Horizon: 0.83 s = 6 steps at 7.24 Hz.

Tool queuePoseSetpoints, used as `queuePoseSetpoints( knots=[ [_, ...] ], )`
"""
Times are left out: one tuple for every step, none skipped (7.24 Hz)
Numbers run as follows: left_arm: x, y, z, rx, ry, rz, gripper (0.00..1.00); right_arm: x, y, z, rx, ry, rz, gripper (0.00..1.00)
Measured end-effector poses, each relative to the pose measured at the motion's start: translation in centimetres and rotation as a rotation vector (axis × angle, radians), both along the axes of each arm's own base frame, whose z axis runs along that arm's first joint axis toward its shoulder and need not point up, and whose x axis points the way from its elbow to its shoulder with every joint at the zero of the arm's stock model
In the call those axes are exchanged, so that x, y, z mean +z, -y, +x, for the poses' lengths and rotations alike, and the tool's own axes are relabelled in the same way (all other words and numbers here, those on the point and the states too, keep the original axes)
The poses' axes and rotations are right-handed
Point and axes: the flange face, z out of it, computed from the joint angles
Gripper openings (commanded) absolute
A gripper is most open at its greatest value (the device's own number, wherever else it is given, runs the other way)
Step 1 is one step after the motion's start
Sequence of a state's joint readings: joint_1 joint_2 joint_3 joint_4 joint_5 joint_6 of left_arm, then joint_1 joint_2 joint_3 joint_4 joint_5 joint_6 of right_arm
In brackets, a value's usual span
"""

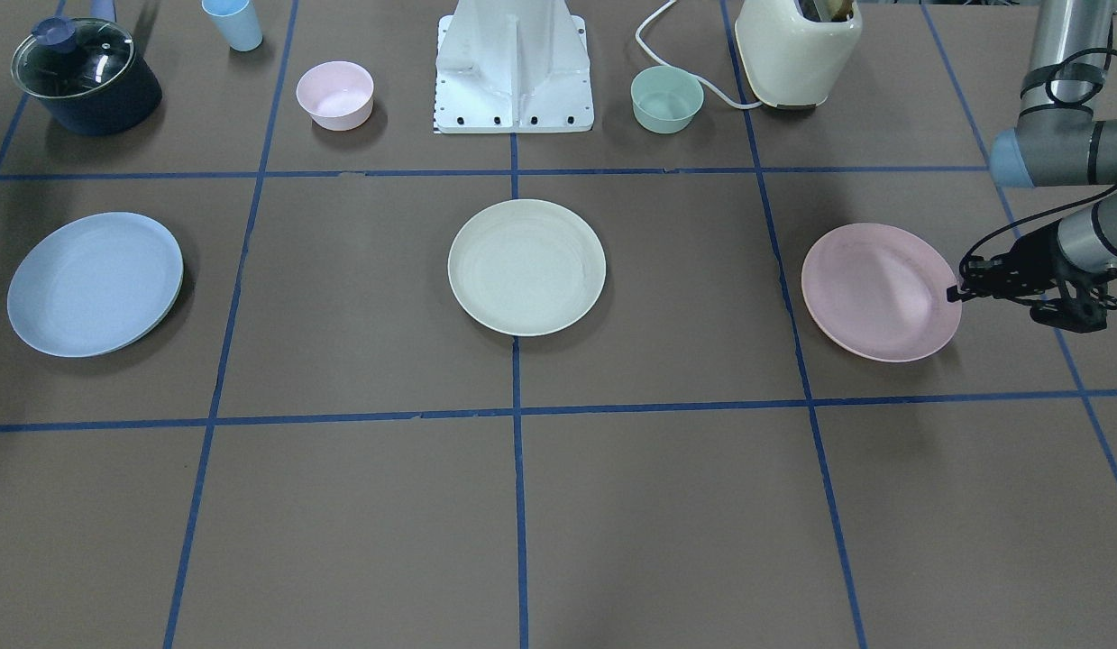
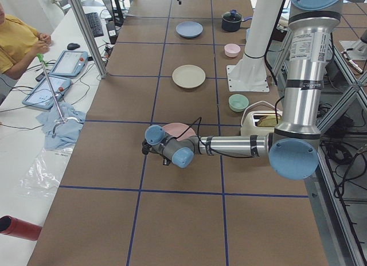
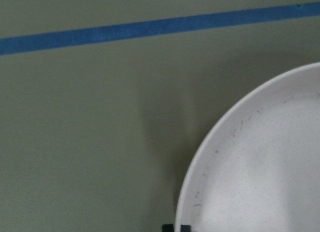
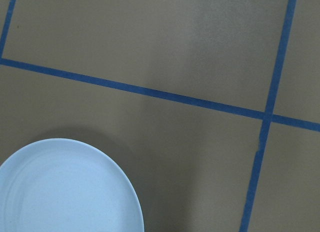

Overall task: Stack three plates with pink and blue
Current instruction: 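Move the left gripper down to the rim of the pink plate and grasp it, then slide the pink plate with the left gripper onto the cream plate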

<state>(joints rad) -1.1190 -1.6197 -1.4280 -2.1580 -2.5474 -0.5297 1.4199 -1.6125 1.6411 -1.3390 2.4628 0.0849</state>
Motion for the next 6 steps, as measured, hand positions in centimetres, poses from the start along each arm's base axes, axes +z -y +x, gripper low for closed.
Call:
queuePoseSetpoints(
  knots=[
    [-3.6, 0.5, 0.3, -0.032, -0.037, -0.032, 0.00, -0.9, 0.7, -1.3, -0.007, 0.006, -0.005, 1.00],
    [-7.6, 1.5, 1.0, -0.070, -0.066, -0.055, 0.00, -1.9, 1.5, -2.8, -0.011, 0.012, -0.014, 1.00],
    [-12.0, 2.7, 2.7, -0.095, -0.095, -0.075, 0.00, -2.8, 2.0, -4.0, -0.008, 0.017, -0.030, 1.00],
    [-16.6, 2.5, 5.7, -0.099, -0.119, -0.100, 0.00, -3.4, 2.2, -4.8, -0.005, 0.020, -0.042, 1.00],
    [-21.1, 0.7, 9.5, -0.098, -0.133, -0.123, 0.00, -3.7, 2.3, -5.1, -0.003, 0.022, -0.045, 1.00],
    [-24.9, -1.5, 13.8, -0.093, -0.143, -0.140, 0.00, -3.9, 2.4, -5.3, -0.003, 0.023, -0.046, 1.00]
  ],
)
